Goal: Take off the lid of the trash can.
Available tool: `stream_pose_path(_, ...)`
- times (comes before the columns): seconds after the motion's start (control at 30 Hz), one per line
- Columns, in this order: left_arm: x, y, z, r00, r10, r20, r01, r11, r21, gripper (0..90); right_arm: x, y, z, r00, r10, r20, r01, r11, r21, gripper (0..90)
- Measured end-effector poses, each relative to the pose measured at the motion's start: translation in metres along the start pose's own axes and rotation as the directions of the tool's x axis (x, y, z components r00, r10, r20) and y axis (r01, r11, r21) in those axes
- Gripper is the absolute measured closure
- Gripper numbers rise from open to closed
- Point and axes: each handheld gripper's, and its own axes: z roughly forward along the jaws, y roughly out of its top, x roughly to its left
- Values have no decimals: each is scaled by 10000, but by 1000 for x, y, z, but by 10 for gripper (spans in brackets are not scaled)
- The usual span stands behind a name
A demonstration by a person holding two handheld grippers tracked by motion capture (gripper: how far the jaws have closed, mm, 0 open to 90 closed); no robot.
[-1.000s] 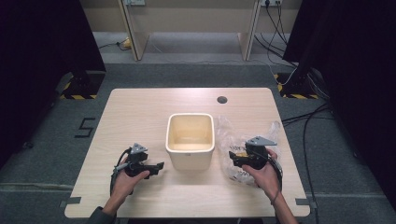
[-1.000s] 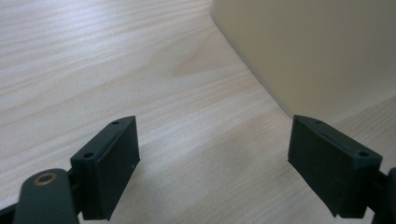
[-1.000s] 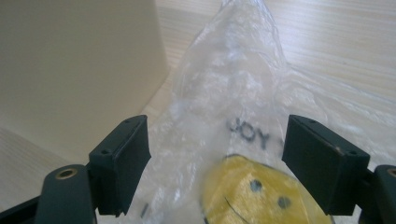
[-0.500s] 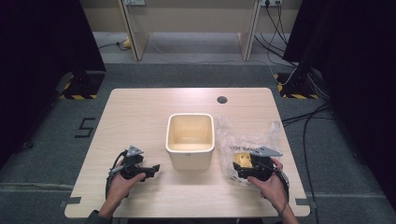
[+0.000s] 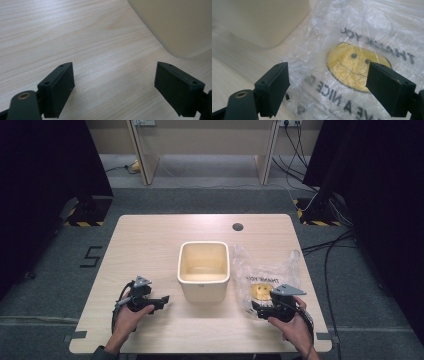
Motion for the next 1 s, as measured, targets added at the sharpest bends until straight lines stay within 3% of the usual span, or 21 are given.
stream_pose_path(0.33, -1, 10, -6, 9990, -278, 357, 292, 9988, -385, 159, 5, -7, -6, 10000, -13, -8, 13, 10000, 51, 186)
stream_pose_path(0.6, -1, 35, -21, 9977, -288, 608, 350, 9940, -1035, 159, 7, -11, -11, 10000, -43, -71, 44, 10000, 67, 186)
stream_pose_path(1.0, -8, 76, -37, 9944, 17, 1055, 143, 9885, -1506, 151, 5, -18, -16, 9999, 146, -46, -145, 9999, 31, 186)
